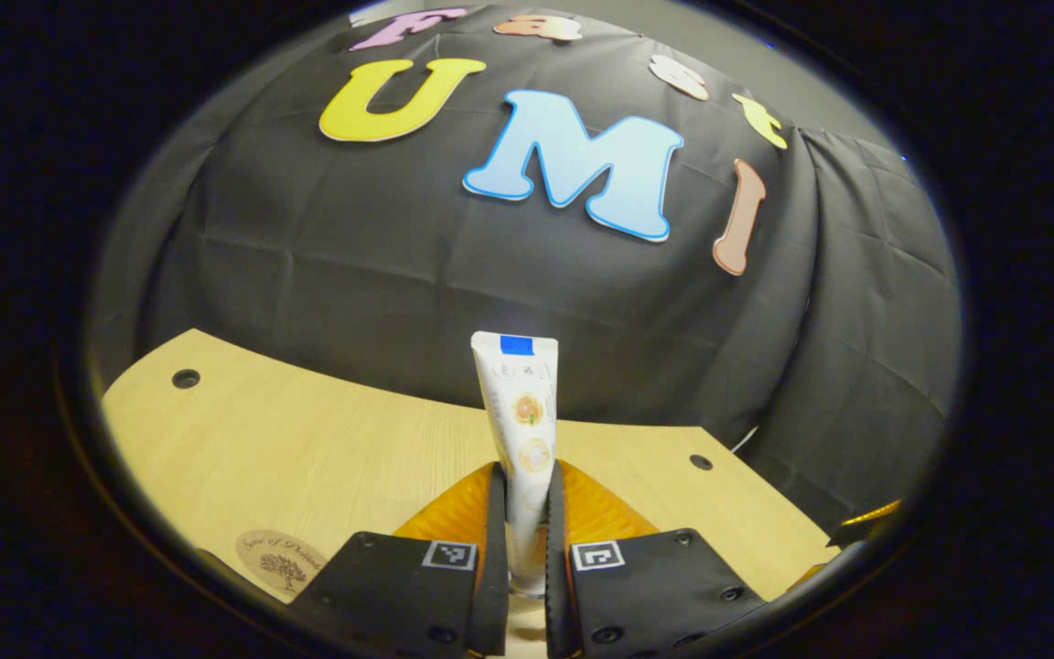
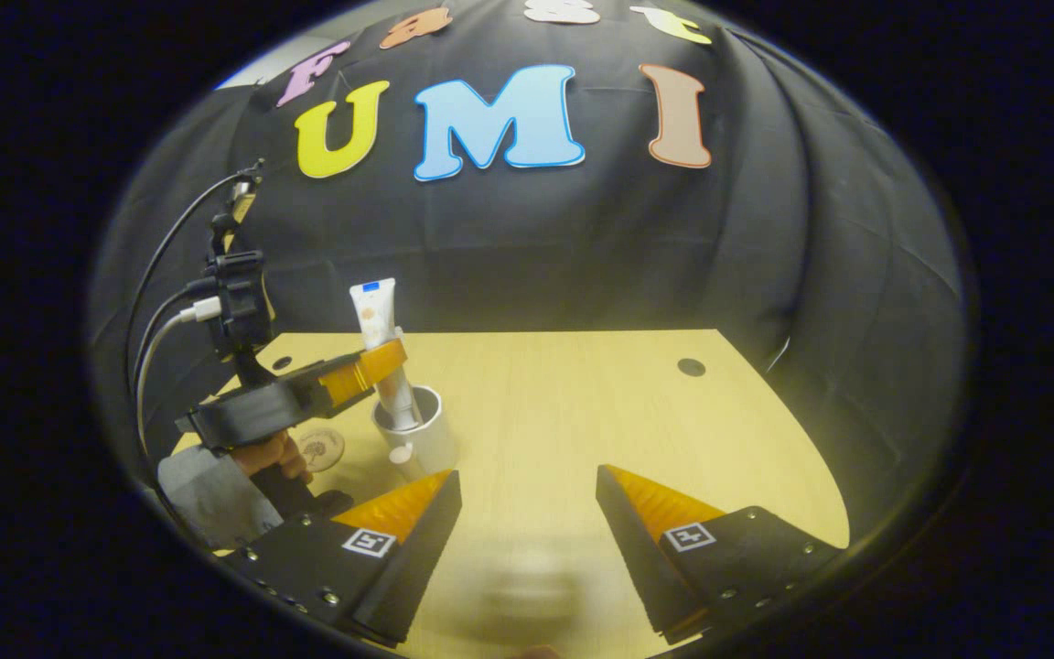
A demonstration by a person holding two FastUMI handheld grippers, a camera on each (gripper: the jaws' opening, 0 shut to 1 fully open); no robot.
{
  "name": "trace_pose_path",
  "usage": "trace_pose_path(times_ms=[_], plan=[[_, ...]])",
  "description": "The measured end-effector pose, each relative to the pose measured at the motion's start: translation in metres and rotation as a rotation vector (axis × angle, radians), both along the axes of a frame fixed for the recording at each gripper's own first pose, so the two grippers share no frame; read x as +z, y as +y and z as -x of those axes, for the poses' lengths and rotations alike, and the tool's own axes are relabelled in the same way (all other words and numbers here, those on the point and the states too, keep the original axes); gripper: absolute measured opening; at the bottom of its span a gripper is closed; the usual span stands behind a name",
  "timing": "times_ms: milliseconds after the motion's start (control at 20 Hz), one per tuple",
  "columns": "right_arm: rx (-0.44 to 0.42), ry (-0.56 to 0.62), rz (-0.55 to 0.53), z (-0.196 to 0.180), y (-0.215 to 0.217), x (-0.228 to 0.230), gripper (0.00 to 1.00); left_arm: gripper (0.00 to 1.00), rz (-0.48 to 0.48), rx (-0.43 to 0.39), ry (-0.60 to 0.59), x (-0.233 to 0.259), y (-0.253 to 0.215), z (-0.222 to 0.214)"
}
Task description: Put the toothbrush and toothpaste on the desktop into the cup, then pick up the cup and place it on the coaster on the desktop.
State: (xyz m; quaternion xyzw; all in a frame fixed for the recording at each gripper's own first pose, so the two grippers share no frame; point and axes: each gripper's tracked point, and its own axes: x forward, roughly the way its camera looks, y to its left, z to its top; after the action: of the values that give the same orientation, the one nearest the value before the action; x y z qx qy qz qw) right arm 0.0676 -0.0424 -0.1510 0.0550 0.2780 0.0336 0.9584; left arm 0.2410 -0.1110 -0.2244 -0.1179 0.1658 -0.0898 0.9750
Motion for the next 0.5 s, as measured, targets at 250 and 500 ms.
trace_pose_path(times_ms=[250,500], plan=[[0.004,0.006,-0.001,-0.002,0.005,-0.002,0.90,0.35,-0.026,-0.030,0.026,-0.007,-0.001,0.011],[0.009,0.007,-0.006,-0.004,0.015,-0.001,0.90,0.86,-0.004,-0.042,0.029,0.002,0.004,0.023]])
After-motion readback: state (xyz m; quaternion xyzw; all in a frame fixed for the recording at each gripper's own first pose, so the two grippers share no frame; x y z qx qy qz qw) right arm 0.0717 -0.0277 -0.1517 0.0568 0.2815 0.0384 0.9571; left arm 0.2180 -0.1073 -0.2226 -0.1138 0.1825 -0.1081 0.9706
